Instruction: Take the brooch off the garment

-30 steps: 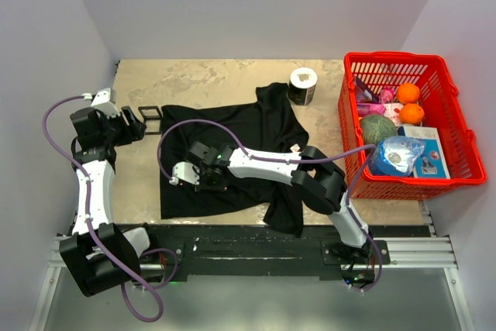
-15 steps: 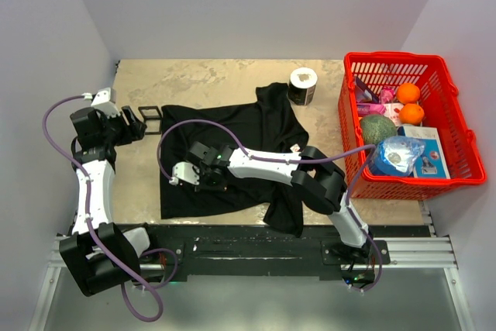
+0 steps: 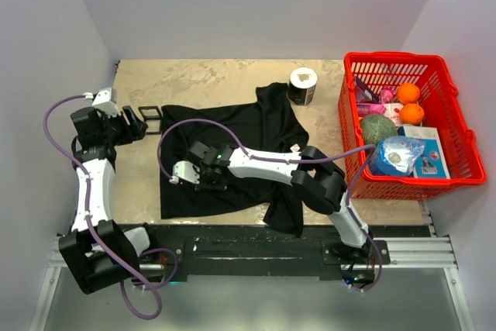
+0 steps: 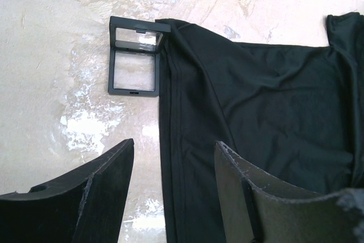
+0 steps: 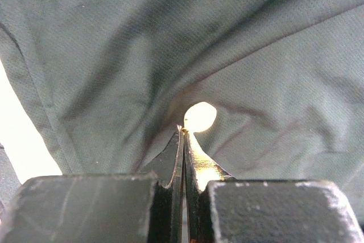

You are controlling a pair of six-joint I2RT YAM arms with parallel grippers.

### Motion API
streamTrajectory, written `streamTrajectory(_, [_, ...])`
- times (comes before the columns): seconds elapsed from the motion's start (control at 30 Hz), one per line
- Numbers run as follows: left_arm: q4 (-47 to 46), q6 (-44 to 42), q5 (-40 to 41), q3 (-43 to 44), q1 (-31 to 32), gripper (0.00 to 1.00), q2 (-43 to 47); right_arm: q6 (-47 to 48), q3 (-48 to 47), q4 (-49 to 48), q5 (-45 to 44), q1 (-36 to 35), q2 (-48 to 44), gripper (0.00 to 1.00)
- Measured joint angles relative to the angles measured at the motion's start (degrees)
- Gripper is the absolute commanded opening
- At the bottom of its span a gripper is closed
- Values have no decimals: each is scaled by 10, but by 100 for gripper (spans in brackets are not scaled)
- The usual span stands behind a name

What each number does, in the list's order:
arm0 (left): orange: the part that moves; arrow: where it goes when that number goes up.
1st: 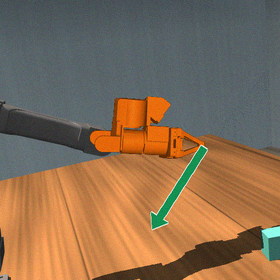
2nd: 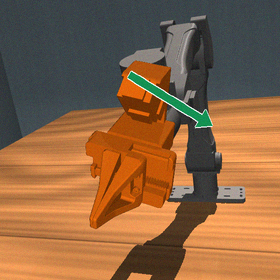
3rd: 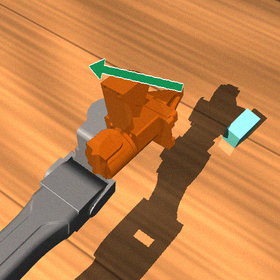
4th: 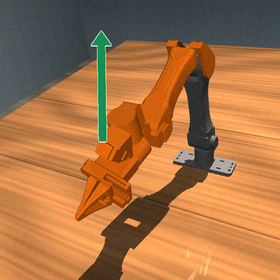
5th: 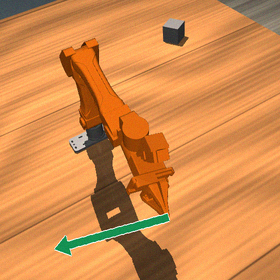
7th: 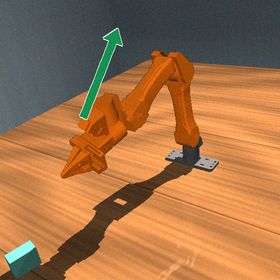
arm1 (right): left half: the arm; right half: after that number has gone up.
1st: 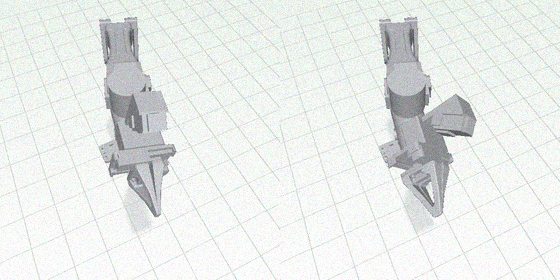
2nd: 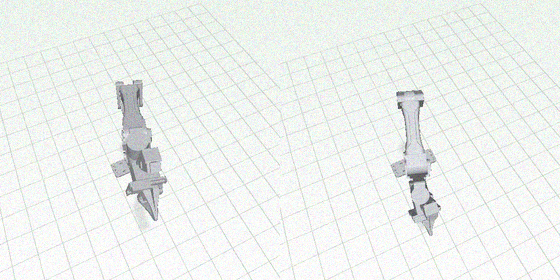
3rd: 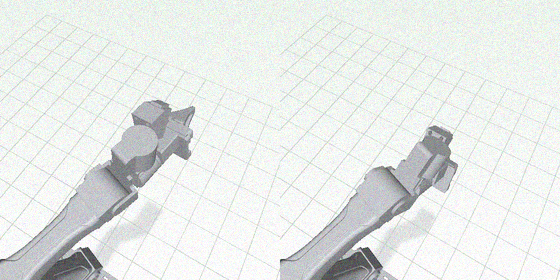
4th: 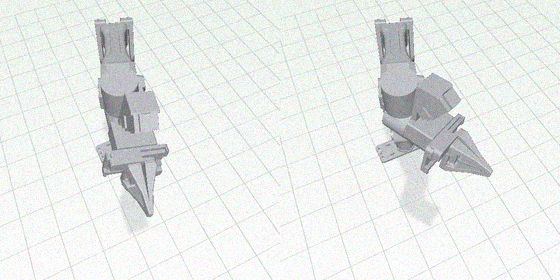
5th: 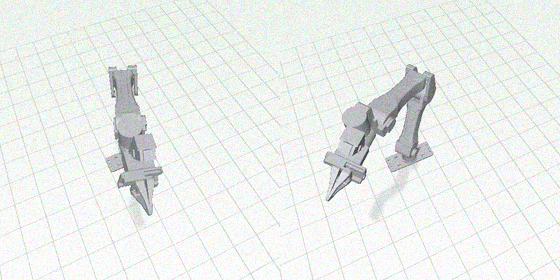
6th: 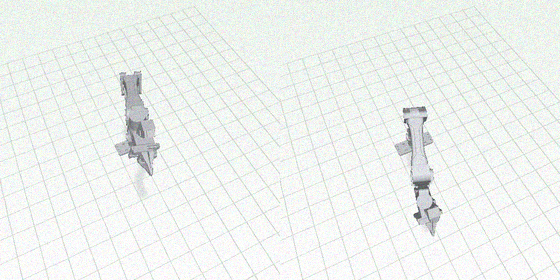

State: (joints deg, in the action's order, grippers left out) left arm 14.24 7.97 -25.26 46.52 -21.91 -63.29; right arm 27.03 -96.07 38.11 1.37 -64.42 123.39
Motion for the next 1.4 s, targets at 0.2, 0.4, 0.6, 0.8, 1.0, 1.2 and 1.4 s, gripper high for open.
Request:
streamTrajectory(0.2, [0, 0, -1, 0, 0, 63, -3, 0, -1, 0, -4, 4, 0, 0])
streamTrajectory(0.4, [-1, 0, -3, 0, -1, 63, -5, 0, -6, 0, -5, 9, 0, 0])
streamTrajectory(0.6, [-4, 4, -7, 0, -1, 63, -5, 0, -6, 0, -8, 12, 0, 0])
streamTrajectory(0.8, [-5, 4, -10, 0, -1, 63, -5, 0, -6, 0, -3, 12, 0, 0])
streamTrajectory(1.0, [-5, 4, -11, 0, -1, 63, -6, 0, -6, 0, 1, 12, 2, 0])
streamTrajectory(1.2, [-4, 3, -11, 0, -1, 63, -6, -1, -9, 0, 13, 12, 11, 0])
streamTrajectory(1.4, [-4, 0, -11, 0, -1, 63, -6, -5, -9, 0, 14, 14, 12, 2])
